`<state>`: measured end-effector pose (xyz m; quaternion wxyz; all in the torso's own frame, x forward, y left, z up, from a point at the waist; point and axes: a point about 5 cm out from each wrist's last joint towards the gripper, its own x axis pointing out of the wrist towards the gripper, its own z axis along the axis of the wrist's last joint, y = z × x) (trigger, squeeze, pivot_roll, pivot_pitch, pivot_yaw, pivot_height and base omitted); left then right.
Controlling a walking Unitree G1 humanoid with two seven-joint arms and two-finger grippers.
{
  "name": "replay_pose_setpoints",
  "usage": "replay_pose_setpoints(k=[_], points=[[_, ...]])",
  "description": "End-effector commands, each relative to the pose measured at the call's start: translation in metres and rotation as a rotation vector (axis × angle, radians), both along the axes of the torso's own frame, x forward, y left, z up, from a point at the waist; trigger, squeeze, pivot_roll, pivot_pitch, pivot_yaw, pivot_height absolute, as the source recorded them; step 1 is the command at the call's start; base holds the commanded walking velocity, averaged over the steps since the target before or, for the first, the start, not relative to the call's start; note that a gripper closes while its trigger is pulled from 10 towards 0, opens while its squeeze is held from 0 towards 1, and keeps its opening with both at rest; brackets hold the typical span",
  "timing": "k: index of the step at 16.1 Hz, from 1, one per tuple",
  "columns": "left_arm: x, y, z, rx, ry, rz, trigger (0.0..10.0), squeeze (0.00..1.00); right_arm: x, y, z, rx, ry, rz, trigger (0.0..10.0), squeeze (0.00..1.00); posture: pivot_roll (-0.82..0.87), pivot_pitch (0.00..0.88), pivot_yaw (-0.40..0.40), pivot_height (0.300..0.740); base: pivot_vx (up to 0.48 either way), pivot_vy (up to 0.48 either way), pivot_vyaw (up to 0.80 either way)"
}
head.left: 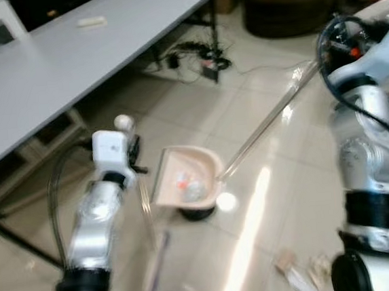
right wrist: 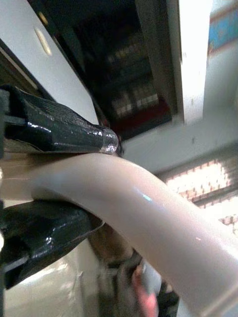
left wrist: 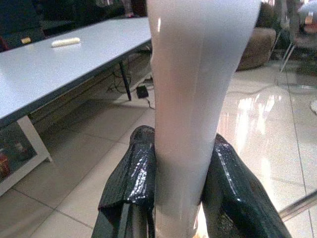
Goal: Sweep floor
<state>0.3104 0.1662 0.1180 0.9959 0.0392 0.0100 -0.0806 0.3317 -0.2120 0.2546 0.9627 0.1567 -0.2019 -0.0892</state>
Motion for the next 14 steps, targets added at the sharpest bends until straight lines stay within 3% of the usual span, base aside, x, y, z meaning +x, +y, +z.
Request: replay_pose_setpoints(k=[1, 5, 8, 14], points=[[0.0034, 0.0070, 0.0116, 0.011, -0.042, 0.014, 10.0, 0.00, -0.0032, 0.0072, 0.0216, 0.010, -0.105, 0.020, 10.0, 0.00, -0.01, 0.024, 0.061, 0.740, 0.435, 0.000, 0.00], [0.0039, 0.0065, 0.0117, 0.017, -0.043, 0.007, 10.0, 0.00, -0.0033, 0.0087, 0.0203, 0.028, -0.103, 0.029, 10.0, 0.00, -0.01, 0.024, 0.064, 0.740, 0.433, 0.000, 0.00], [0.0036, 0.0050, 0.0110, 0.016, -0.041, 0.004, 10.0, 0.00, -0.0032, 0.0080, 0.0189, 0.036, -0.096, 0.035, 10.0, 0.00, -0.01, 0.025, 0.059, 0.740, 0.434, 0.000, -0.74], [0.0015, 0.0052, 0.0090, 0.013, -0.036, 0.011, 10.0, 0.00, -0.0028, 0.0086, 0.0180, 0.028, -0.095, 0.044, 10.0, 0.00, -0.01, 0.031, 0.054, 0.740, 0.434, 0.000, 0.00]])
